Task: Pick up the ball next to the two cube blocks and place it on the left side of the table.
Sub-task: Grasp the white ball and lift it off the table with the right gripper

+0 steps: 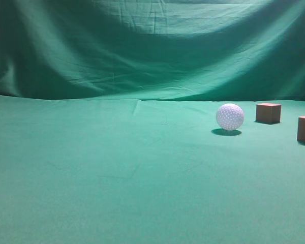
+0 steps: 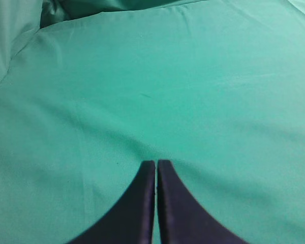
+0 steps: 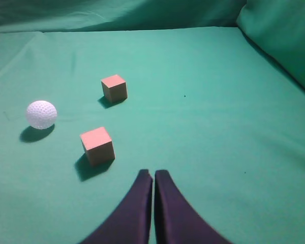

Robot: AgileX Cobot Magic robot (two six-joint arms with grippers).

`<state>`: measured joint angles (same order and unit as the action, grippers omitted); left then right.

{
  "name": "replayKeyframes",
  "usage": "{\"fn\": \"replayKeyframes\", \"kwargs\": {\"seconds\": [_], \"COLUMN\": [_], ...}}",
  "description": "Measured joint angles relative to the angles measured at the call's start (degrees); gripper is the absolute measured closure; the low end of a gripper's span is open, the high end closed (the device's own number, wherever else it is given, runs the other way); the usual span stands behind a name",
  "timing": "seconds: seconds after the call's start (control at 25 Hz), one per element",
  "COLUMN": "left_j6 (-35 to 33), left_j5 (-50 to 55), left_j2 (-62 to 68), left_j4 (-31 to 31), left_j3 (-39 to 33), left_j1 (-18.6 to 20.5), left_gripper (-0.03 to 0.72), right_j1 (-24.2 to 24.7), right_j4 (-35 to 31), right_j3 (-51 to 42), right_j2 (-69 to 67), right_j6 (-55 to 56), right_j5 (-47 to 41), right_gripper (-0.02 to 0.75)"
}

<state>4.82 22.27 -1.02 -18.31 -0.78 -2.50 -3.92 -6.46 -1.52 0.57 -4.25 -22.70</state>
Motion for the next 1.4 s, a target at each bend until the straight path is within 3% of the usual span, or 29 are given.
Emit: {"fn": "replayKeyframes", "kwargs": {"seconds": [0.84, 1.04, 1.2, 1.4], "left_j6": [0.00, 0.00, 0.00, 0.00], "left_j5": [0.00, 0.00, 0.00, 0.00], "left_j2": [0.00, 0.00, 0.00, 0.00], "left_j4": [0.00, 0.00, 0.00, 0.00], "left_j3": [0.00, 0.00, 0.00, 0.00], "left_j1": [0.00, 0.00, 0.00, 0.00], "left_gripper": [0.688, 0.688, 0.688, 0.688], "right_j1": [0.00, 0.00, 0.00, 0.00], "right_j4": [0.10, -10.08, -13.21, -13.47], "right_j3": [0.00, -0.14, -0.02, 11.56], "right_j2": [0.00, 0.00, 0.00, -3.55], "right_j6": [-1.71, -0.23, 0.38, 0.40], "right_j5": [1.11, 13.07, 26.77, 12.80], "right_gripper": [0.738, 0.738, 0.738, 0.738]}}
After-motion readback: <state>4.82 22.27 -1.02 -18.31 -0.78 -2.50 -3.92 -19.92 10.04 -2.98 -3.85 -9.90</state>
